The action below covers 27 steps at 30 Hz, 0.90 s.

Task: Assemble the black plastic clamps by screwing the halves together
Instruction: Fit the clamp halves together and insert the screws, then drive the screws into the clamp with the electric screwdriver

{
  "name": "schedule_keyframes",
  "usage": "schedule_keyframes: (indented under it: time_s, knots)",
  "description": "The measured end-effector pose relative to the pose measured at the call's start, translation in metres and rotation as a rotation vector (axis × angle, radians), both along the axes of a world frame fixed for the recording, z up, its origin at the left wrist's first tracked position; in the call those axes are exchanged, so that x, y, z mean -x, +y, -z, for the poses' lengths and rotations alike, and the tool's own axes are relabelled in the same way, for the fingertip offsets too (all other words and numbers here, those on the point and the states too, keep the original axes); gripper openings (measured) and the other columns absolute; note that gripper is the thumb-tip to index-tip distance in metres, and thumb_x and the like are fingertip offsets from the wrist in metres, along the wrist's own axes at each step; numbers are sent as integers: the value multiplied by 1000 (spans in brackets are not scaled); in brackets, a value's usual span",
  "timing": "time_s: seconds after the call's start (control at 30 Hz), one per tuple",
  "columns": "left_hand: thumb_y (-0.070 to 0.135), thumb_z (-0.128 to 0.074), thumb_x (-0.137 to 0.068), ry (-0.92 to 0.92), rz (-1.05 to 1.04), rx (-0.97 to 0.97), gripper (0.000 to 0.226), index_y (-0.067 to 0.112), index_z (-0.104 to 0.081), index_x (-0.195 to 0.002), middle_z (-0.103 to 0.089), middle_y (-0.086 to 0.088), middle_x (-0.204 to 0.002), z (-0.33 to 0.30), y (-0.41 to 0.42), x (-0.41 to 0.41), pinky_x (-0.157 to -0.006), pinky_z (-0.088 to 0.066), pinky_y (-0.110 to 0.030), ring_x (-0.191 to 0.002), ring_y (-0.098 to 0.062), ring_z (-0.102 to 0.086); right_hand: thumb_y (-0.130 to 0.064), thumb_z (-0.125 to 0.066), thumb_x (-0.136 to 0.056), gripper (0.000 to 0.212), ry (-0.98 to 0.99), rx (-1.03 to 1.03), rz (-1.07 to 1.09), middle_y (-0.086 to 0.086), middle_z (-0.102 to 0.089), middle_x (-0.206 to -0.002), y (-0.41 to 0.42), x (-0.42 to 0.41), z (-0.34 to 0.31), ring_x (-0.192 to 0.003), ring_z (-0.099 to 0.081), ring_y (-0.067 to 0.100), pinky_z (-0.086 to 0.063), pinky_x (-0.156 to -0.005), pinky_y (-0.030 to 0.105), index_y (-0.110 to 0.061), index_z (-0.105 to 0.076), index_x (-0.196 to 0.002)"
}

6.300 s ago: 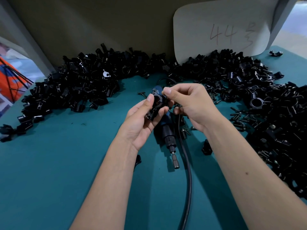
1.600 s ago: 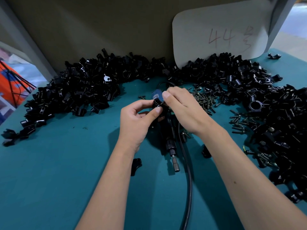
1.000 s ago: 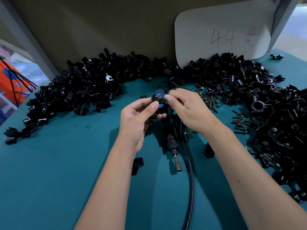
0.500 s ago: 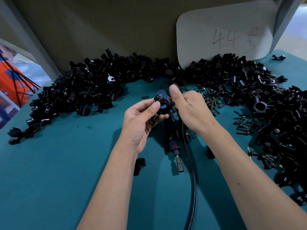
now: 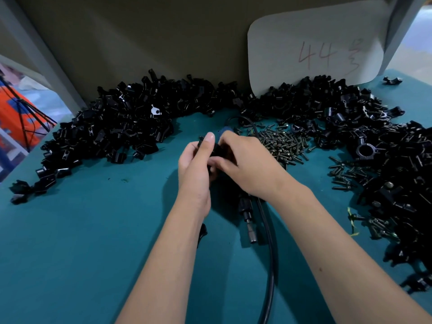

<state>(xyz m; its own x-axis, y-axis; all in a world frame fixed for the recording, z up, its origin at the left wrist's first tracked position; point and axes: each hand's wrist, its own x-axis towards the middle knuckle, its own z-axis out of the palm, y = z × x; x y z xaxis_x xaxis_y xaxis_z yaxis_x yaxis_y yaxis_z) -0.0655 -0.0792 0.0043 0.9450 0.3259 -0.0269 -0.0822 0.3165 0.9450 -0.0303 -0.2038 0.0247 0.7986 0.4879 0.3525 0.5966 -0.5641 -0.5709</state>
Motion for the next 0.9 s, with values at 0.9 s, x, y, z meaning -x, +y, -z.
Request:
schedule_keyframes:
  time_s: [0.9]
  knots:
    - [31,-49,-102,238,154,302,24,17,-39,-85,-40,2,-62,-2,25,-2,-31,-20,-15,-42,-6,-29,-53,-81,-76,49,199,261,444,-2,-55,-73,1,0,1,-73,-58,30,-42,-58,35,-13,-54,-87]
